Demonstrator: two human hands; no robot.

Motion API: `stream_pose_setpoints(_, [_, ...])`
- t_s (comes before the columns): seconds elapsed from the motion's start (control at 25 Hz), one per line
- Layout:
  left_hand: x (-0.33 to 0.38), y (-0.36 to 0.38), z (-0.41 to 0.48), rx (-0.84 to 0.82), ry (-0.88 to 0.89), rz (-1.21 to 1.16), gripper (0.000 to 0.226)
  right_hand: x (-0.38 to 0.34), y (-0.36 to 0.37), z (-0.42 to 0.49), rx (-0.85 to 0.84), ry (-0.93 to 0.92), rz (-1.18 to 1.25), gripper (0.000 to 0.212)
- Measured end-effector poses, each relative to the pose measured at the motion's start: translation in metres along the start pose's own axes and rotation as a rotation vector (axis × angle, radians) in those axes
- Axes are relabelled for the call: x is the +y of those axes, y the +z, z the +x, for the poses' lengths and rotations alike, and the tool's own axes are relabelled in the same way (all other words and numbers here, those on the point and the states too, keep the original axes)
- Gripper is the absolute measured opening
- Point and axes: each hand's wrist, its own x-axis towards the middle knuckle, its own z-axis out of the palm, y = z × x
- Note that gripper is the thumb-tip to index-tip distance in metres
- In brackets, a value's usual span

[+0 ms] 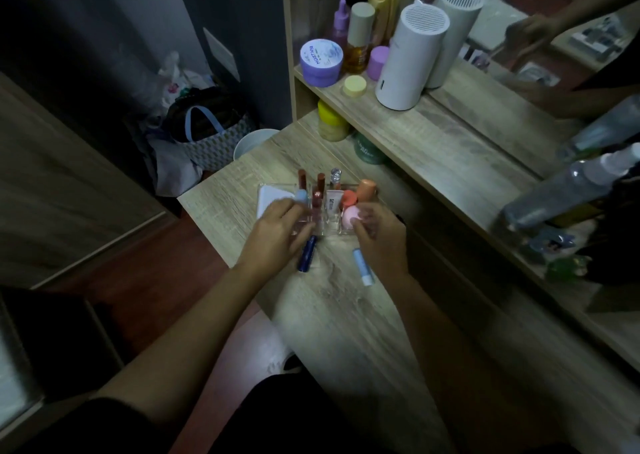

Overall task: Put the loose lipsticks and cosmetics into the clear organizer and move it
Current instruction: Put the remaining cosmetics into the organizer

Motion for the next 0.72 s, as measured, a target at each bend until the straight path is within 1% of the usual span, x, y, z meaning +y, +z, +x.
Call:
stream_pose_setpoints(0.08, [0.002, 0.015, -0.027, -0.115, -0.147, -0.064, 0.012, 0.005, -0.004, -0.021, -0.003, 0.154, -0.063, 0.012])
stream_pose_setpoints(0.12, [0.005, 0.026, -0.036, -0.188, -0.256, -0.083, 0.016, 0.007, -0.004, -0.033, -0.015, 0.234, -0.082, 0.009])
stream_pose_setpoints(0.16, [0.008, 0.035, -0.041, -0.233, -0.368, -0.096, 0.021, 0.009, -0.002, -0.043, -0.030, 0.278, -0.105, 0.011])
stream_pose_setpoints(0.24, [0.013, 0.049, -0.040, -0.257, -0.542, -0.119, 0.036, 0.012, 0.003, -0.057, -0.083, 0.279, -0.168, 0.023])
stream_pose_setpoints(0.32, [0.017, 0.057, -0.035, -0.248, -0.631, -0.149, 0.043, 0.013, 0.004, -0.060, -0.150, 0.267, -0.228, 0.030])
stream_pose_setpoints(0.4, [0.017, 0.060, -0.033, -0.234, -0.706, -0.164, 0.034, 0.013, 0.003, -0.059, -0.173, 0.248, -0.274, 0.028])
stream_pose_setpoints(0.44, [0.016, 0.059, -0.034, -0.229, -0.755, -0.188, 0.027, 0.012, 0.003, -0.059, -0.153, 0.239, -0.259, 0.027])
stream_pose_setpoints(0.52, [0.014, 0.052, -0.038, -0.190, -0.857, -0.315, 0.016, 0.004, 0.003, -0.059, -0.092, 0.244, -0.072, 0.027])
stream_pose_setpoints(0.6, [0.011, 0.040, -0.037, -0.071, -0.901, -0.446, 0.010, -0.008, 0.005, -0.052, -0.043, 0.259, 0.174, 0.029])
stream_pose_setpoints(0.68, [0.007, 0.028, -0.031, 0.066, -0.834, -0.464, 0.014, -0.021, 0.011, -0.036, -0.018, 0.250, 0.341, 0.031])
stream_pose_setpoints(0.72, [0.007, 0.023, -0.026, 0.112, -0.785, -0.456, 0.019, -0.027, 0.015, -0.028, -0.016, 0.218, 0.373, 0.029])
